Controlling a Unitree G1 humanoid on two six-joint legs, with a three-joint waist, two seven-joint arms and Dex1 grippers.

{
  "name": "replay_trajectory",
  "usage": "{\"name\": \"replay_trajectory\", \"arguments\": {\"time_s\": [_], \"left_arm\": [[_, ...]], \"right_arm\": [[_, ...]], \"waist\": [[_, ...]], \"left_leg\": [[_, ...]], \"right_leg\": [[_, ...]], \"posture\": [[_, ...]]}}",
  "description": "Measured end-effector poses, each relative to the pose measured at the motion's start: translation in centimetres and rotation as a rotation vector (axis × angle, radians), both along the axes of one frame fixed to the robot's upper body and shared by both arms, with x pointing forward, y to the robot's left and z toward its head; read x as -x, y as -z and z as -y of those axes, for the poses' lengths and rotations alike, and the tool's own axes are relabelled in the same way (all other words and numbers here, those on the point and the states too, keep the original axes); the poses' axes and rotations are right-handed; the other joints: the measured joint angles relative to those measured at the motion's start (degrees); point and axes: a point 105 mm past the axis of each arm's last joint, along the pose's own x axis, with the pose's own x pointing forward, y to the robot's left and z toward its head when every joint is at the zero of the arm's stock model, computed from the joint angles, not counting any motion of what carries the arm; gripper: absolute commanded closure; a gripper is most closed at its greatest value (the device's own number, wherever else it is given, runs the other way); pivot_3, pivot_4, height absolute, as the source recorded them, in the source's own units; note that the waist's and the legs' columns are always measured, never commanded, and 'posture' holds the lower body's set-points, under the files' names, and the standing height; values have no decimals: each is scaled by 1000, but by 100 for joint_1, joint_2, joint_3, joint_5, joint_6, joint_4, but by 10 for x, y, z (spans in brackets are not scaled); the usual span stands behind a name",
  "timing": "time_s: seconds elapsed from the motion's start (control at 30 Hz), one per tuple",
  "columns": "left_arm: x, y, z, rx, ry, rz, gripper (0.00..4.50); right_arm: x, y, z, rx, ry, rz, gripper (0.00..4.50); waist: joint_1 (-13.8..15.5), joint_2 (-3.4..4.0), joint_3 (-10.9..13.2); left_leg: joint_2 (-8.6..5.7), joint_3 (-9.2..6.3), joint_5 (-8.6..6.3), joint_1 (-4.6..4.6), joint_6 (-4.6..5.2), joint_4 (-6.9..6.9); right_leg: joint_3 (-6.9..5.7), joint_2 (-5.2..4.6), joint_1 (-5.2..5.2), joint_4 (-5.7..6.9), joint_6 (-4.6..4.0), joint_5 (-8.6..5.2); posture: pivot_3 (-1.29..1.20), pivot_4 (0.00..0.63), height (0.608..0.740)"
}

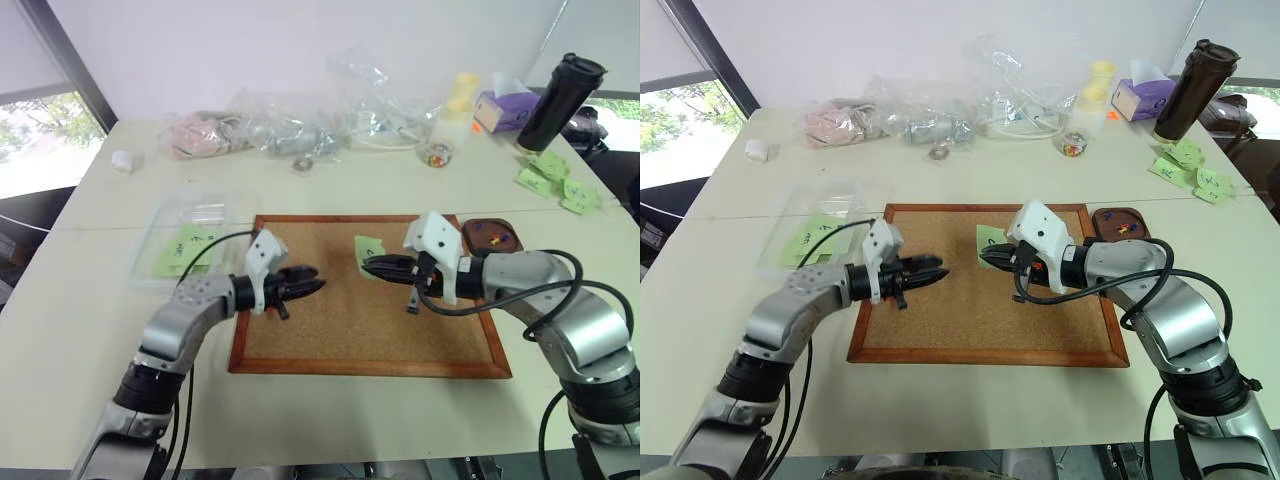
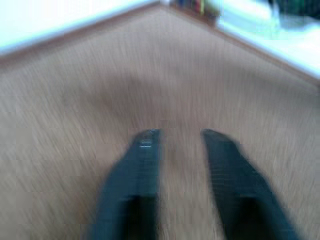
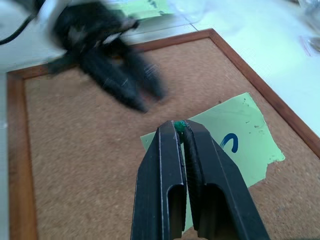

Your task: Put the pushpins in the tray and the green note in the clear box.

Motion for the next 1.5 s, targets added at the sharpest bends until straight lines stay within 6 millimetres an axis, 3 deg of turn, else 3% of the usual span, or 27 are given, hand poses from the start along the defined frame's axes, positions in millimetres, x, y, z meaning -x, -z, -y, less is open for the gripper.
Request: {"name": "replay_trajectory", "arguments": {"time_s": [0.07,0.2,0.3,0.5,0.87,0.97,1.17,1.4,1.5], "left_arm": [[-1,-9,8,44,25,-7,563],[-6,-35,20,184,41,-34,563],[-10,-42,22,243,26,-69,563],[-8,-38,39,326,32,-191,563],[-7,-24,45,324,10,-308,563],[-5,-23,47,324,17,-329,1409],[-2,-26,53,350,38,-347,4450],[-3,-25,41,313,16,-320,4486],[-6,-26,30,280,0,-278,4486]], "right_arm": [[4,-1,-2,12,-32,0,4500],[12,-1,-6,64,-98,17,4500],[12,1,-5,102,-111,33,4500],[13,1,-9,129,-143,66,4500],[11,-8,-13,147,-165,115,4500],[11,-8,-13,149,-164,116,4500],[11,-8,-13,153,-161,118,4500],[9,-8,-10,166,-146,124,4500],[4,-18,0,143,-93,134,4500]], "waist": [[1,-3,2],[1,-11,7],[1,-12,7],[5,-14,8],[9,-15,9],[5,-15,9],[4,-16,9],[3,-16,9],[13,-16,10]], "left_leg": [[0,0,0,-1,0,0],[0,0,0,-1,0,3],[0,-1,0,0,0,1],[0,0,0,-1,-1,3],[0,0,0,-1,-1,3],[0,0,0,0,-1,3],[0,0,0,0,-1,3],[0,0,0,0,-1,2],[-1,0,1,-1,-1,3]], "right_leg": [[-1,0,0,0,0,0],[-1,0,1,1,0,0],[-2,1,0,1,0,0],[-1,1,0,0,0,0],[-1,0,0,1,0,0],[-1,0,0,0,0,0],[-1,0,0,1,0,0],[-1,0,-1,0,0,0],[-1,0,0,0,0,0]], "posture": [[0,150,740],[0,150,740],[0,150,740],[0,150,740],[0,150,740],[0,150,740],[0,150,740],[0,150,740],[0,150,740]]}}
